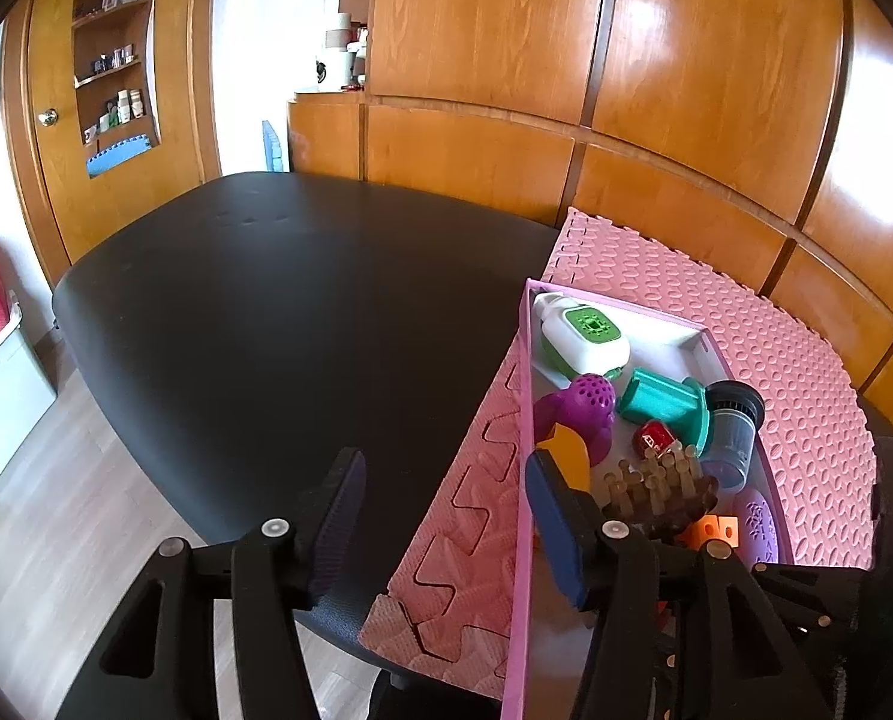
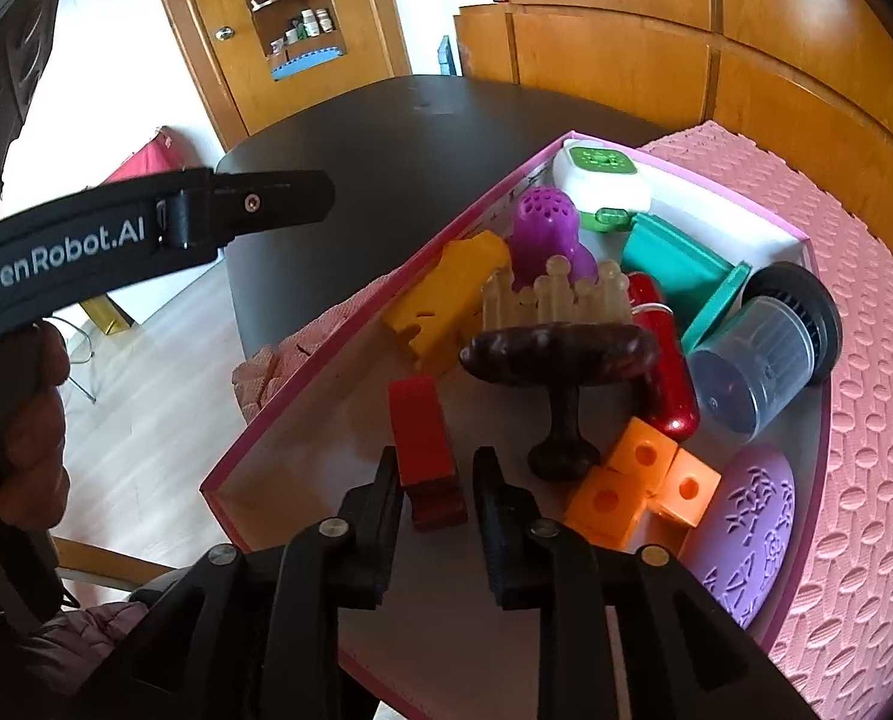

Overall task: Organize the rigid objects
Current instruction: 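Carry the red block into the tray and release it with the right gripper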

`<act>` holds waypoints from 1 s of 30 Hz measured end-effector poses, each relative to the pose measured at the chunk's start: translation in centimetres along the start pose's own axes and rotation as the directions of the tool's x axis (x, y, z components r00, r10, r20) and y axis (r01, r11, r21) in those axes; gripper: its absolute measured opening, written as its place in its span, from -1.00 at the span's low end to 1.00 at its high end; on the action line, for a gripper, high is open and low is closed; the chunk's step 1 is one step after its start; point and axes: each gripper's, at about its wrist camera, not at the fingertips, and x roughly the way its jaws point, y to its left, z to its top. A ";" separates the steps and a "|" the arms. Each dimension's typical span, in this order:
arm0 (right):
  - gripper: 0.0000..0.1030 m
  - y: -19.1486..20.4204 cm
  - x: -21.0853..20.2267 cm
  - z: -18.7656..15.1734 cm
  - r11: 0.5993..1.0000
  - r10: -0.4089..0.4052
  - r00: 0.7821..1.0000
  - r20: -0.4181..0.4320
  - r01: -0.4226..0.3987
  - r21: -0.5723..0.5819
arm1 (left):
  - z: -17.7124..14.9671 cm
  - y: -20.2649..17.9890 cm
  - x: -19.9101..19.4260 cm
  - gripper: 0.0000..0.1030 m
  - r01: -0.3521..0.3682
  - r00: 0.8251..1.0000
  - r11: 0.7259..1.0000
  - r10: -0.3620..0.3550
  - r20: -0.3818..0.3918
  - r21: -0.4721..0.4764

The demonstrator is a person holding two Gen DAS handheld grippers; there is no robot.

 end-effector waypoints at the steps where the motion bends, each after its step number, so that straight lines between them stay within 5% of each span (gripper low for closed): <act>1: -0.54 -0.3 -0.5 -0.1 1.000 0.000 1.000 0.001 0.000 0.004 | 0.0 -0.1 0.0 0.20 -0.001 1.000 1.000 0.001 0.002 0.001; 14: -0.48 -0.9 -5.0 -0.7 0.997 -0.043 0.990 0.135 0.034 0.068 | -0.1 -1.2 -0.9 0.45 0.004 1.000 1.000 -0.005 0.021 0.017; 20: -0.31 -2.7 -6.6 -0.5 0.973 -0.194 0.960 0.202 0.163 0.163 | -0.5 -2.3 -1.5 0.66 0.006 1.000 0.999 -0.007 0.029 0.040; 24: -0.26 -4.2 -6.9 -0.6 0.931 -0.319 0.929 0.188 0.270 0.246 | -0.8 -3.3 -2.1 0.99 0.009 0.999 0.999 -0.011 0.043 0.048; 30: -0.25 -5.7 -7.2 -1.1 0.898 -0.364 0.915 0.171 0.297 0.325 | -1.0 -4.1 -2.5 0.99 0.003 0.999 0.999 -0.005 0.044 0.041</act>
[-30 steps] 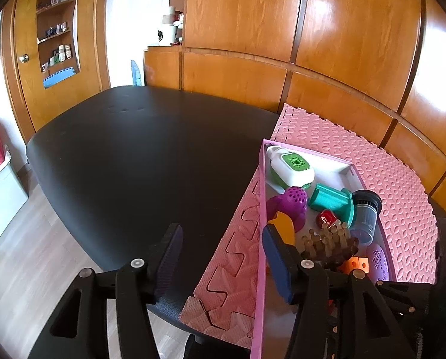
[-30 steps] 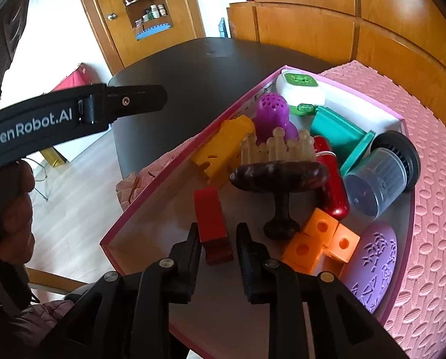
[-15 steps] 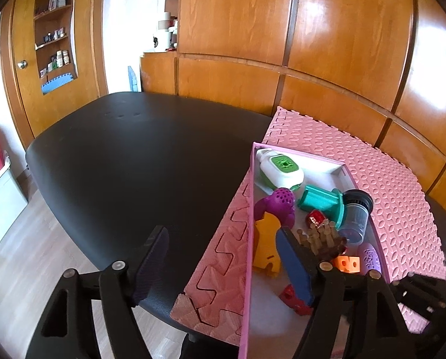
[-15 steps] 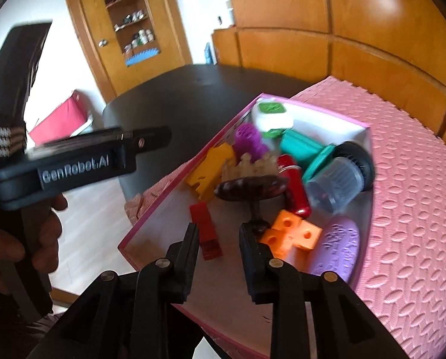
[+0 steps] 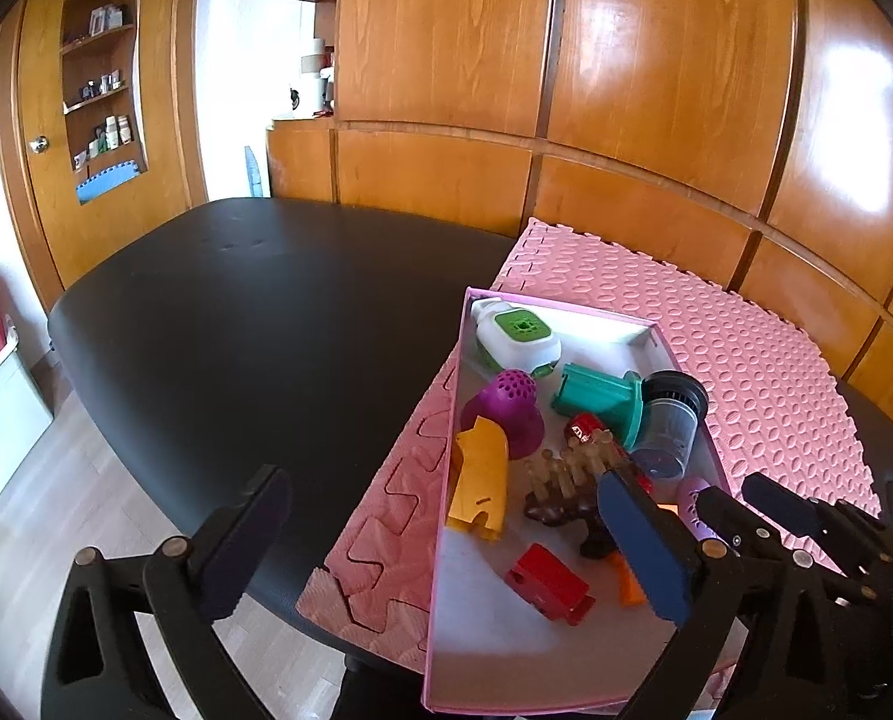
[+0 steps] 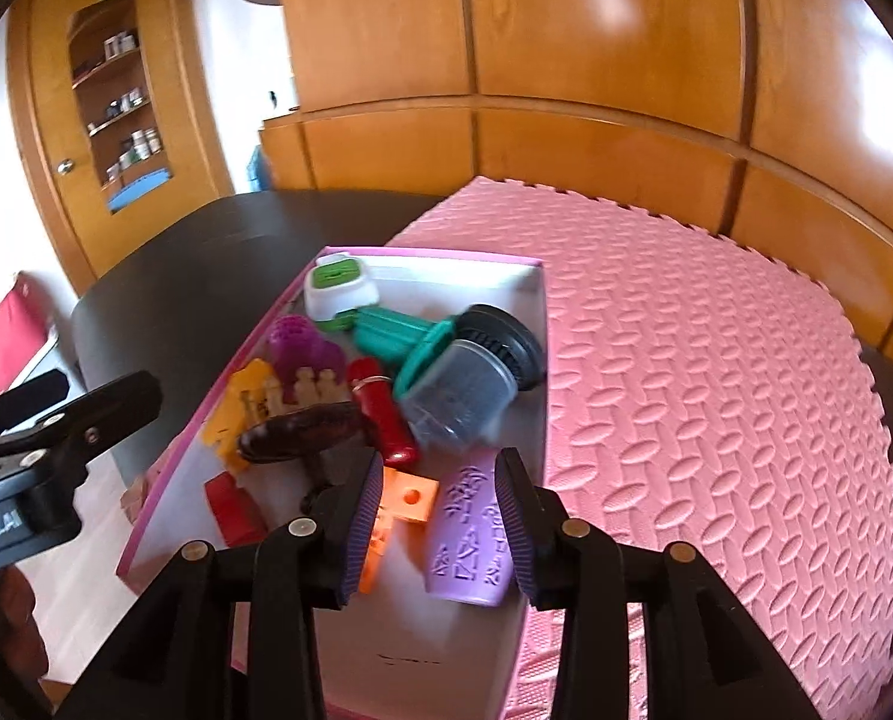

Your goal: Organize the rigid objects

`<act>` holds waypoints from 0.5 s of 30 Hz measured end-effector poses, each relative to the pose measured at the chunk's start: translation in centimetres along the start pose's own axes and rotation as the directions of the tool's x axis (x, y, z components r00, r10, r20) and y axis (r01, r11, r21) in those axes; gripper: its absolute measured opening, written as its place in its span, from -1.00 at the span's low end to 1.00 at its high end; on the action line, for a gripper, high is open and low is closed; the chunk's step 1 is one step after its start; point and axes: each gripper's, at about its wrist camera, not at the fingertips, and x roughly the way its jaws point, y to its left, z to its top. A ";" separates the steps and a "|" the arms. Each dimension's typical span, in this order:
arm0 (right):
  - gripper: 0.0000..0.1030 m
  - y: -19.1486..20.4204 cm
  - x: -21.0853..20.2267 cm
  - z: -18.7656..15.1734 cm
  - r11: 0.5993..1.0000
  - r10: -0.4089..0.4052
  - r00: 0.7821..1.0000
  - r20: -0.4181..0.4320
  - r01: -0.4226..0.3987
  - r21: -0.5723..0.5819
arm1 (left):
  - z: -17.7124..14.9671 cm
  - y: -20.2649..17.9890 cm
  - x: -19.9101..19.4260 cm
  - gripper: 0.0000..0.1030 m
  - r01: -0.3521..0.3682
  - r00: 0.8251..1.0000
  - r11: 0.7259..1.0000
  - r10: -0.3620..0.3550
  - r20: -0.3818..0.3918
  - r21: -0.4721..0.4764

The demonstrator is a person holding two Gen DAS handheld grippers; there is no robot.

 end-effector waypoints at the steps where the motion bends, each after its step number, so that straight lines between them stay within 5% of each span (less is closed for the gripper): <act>1: -0.25 -0.2 0.0 0.0 1.000 -0.002 1.000 0.003 0.002 0.004 | 0.0 -0.2 0.0 0.99 -0.013 1.000 1.000 0.013 -0.001 0.004; 15: -0.25 0.3 -0.8 -0.1 1.000 -0.003 1.000 0.025 0.003 0.006 | -0.3 -0.6 -0.5 0.99 -0.012 1.000 1.000 0.012 0.004 0.015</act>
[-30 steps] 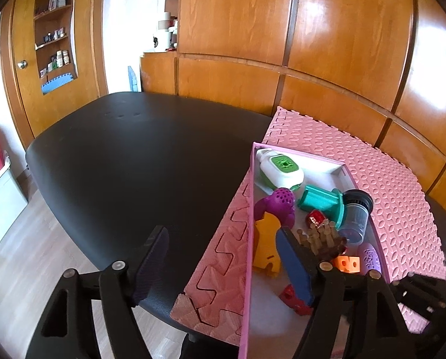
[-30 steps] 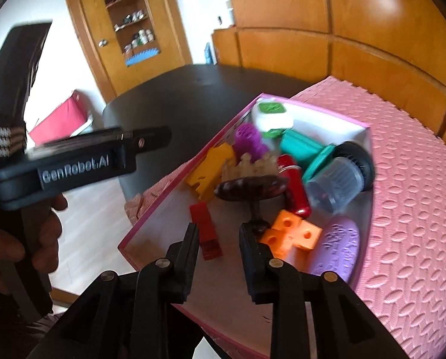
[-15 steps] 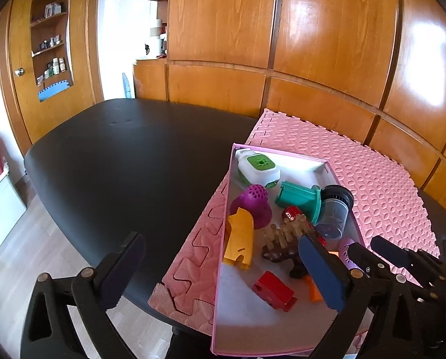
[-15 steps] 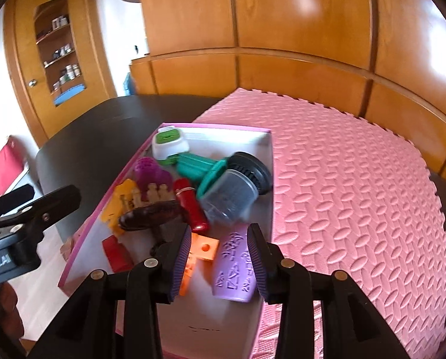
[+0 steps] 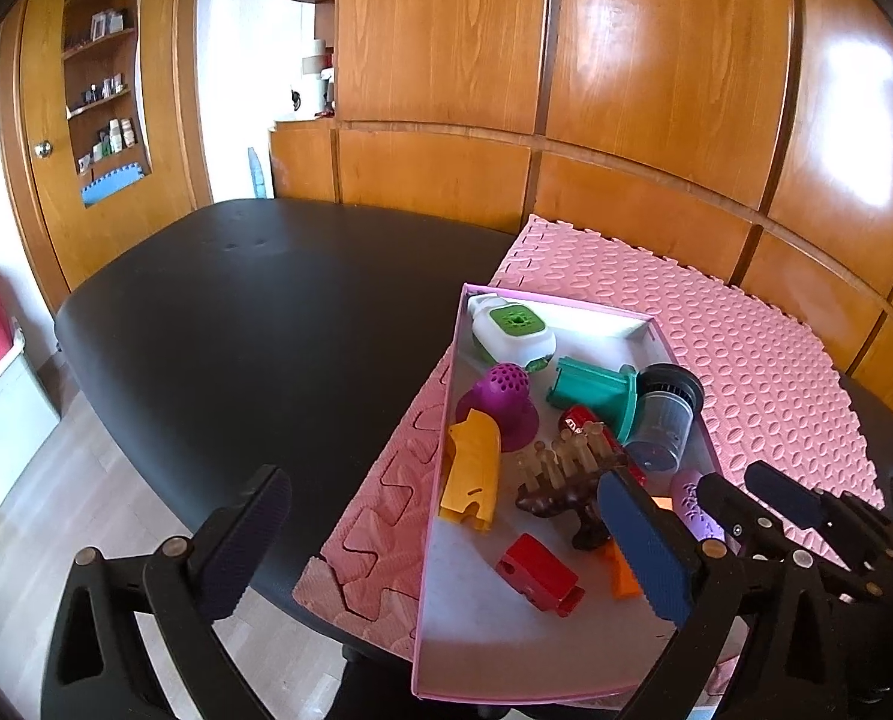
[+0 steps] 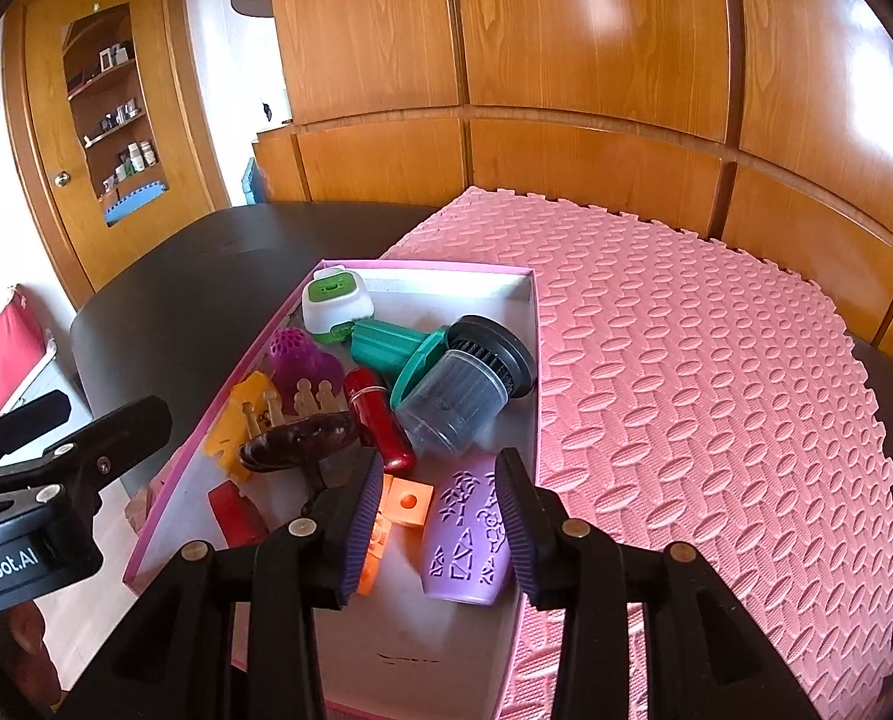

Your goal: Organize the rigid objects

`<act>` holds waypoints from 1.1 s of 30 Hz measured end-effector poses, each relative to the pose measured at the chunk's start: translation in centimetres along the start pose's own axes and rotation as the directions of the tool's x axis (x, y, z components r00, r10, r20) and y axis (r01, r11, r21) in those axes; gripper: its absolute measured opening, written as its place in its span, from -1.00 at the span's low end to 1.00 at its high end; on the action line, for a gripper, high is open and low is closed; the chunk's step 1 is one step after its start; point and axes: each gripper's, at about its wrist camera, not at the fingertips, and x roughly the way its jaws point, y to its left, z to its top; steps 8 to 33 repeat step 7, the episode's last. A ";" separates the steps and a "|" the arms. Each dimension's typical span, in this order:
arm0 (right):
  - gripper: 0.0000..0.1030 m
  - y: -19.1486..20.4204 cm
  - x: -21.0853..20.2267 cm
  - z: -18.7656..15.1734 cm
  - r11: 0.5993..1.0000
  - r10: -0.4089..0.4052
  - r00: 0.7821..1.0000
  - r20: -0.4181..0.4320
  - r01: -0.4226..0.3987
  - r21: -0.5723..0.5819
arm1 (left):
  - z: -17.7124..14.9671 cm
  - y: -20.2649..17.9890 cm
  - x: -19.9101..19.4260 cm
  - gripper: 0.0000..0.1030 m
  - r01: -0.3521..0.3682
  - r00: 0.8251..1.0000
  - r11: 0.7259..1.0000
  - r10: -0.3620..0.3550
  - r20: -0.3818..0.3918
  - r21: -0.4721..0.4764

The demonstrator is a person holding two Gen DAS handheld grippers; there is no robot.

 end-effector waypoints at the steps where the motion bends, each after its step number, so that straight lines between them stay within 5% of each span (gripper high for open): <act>1: -0.25 0.0 0.0 0.0 1.000 0.001 1.000 0.000 -0.001 0.000 | -0.1 -0.1 -0.1 0.99 -0.006 1.000 1.000 0.006 0.010 0.008; 33: -0.25 0.1 -0.1 0.0 1.000 0.004 1.000 0.003 -0.004 -0.003 | -0.1 -0.4 -0.2 0.99 -0.003 1.000 1.000 0.003 0.020 0.024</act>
